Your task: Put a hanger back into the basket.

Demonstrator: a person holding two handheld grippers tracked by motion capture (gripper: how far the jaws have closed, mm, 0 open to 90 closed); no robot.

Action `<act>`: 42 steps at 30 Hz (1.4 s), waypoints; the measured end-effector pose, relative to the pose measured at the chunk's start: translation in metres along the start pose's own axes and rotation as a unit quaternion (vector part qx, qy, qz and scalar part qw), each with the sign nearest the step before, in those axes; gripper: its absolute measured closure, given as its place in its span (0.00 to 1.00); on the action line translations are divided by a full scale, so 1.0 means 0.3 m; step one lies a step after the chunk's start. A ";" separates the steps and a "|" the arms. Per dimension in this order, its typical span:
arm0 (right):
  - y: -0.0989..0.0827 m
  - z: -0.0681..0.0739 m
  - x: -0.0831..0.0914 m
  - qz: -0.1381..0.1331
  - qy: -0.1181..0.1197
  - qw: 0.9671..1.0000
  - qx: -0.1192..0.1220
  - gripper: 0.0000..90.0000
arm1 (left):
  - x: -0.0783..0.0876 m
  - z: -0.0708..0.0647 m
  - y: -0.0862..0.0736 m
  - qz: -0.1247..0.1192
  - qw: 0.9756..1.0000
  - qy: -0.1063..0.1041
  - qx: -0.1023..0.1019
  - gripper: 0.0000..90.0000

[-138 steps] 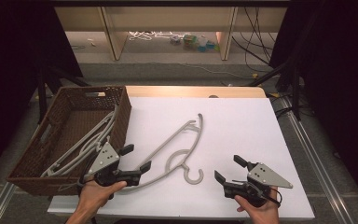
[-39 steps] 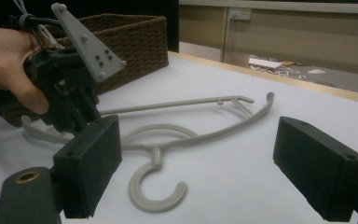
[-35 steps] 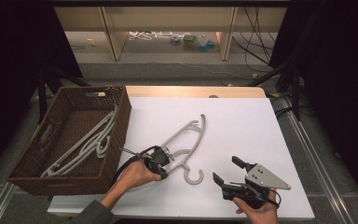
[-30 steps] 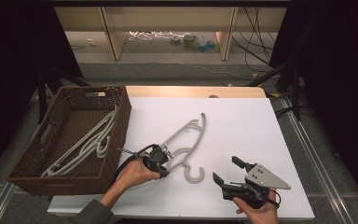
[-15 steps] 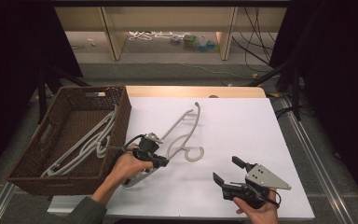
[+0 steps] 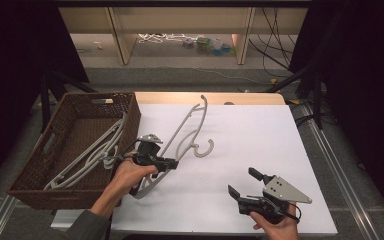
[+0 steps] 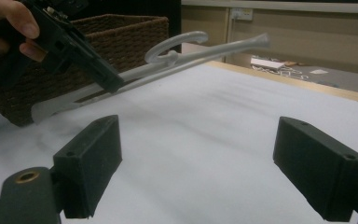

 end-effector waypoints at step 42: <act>-0.002 -0.008 0.005 0.009 -0.006 1.000 0.003 0.18 | 0.376 -0.030 0.181 -0.085 0.996 -0.028 -0.003 0.91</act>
Point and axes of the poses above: each handheld gripper's, and its own axes: x roughly backward along the jaws, y roughly out of its top, z roughly to its left, the point moved 4 cm from there along -x, roughly forward along the jaws, and after that the axes turned 6 degrees about y, right-handed, at the moved point
